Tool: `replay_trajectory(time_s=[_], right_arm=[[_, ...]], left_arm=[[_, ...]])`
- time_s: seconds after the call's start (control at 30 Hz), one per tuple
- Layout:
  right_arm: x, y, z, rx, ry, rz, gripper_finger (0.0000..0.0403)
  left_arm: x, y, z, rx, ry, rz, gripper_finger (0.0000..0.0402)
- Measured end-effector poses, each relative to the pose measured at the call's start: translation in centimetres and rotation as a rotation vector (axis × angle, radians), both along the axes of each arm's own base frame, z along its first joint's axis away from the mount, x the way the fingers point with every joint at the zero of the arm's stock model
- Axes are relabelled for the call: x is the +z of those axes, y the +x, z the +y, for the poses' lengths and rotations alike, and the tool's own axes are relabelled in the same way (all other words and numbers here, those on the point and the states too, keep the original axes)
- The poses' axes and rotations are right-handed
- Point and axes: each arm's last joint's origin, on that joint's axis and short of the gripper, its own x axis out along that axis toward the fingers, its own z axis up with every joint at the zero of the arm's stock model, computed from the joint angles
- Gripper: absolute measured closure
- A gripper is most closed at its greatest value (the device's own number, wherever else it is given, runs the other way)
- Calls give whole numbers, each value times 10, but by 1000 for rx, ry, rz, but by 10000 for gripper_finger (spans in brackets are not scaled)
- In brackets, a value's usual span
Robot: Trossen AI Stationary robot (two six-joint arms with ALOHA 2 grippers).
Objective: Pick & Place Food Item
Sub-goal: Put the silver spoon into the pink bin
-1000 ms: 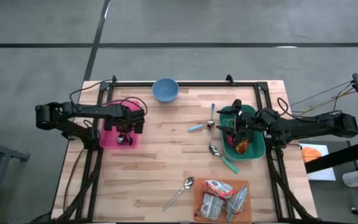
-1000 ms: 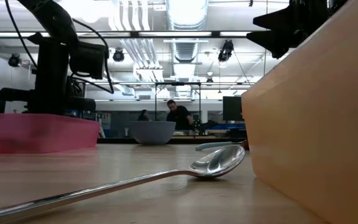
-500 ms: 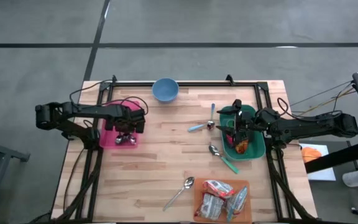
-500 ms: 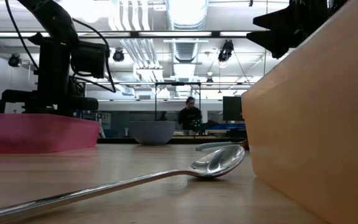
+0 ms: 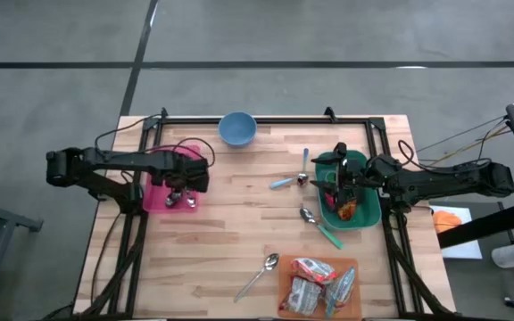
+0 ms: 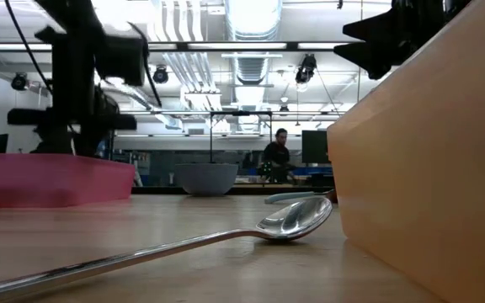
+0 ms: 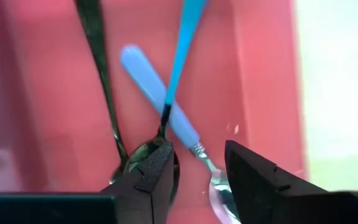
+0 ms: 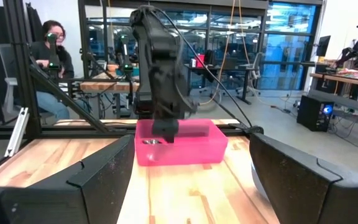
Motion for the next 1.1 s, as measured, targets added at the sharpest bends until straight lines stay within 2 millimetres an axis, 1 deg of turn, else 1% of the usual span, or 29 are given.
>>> replay_trajectory(time_s=[0.13, 0.3, 0.47, 0.53, 0.67, 0.77, 0.9, 1.1], right_arm=[[-1, 0, 0, 0, 1, 6, 87], [0, 0, 0, 0, 1, 6, 87], [-1, 0, 0, 0, 2, 6, 87], [-1, 0, 0, 0, 1, 6, 87], [0, 0, 0, 0, 1, 6, 87], [-1, 0, 0, 0, 3, 6, 87], [-1, 0, 0, 0, 2, 6, 87], [-1, 0, 0, 0, 2, 6, 87]], left_arm=[[26, 0, -8, -4, 107, -41, 257], [54, 4, -21, -99, 181, -173, 257], [69, 21, -40, -312, 218, -394, 257], [72, 26, -47, -370, 225, -444, 257], [74, 38, -60, -502, 185, -543, 257], [68, 50, -69, -611, 131, -584, 257], [57, 68, -77, -700, 65, -629, 257], [33, 91, -90, -811, -68, -646, 257]])
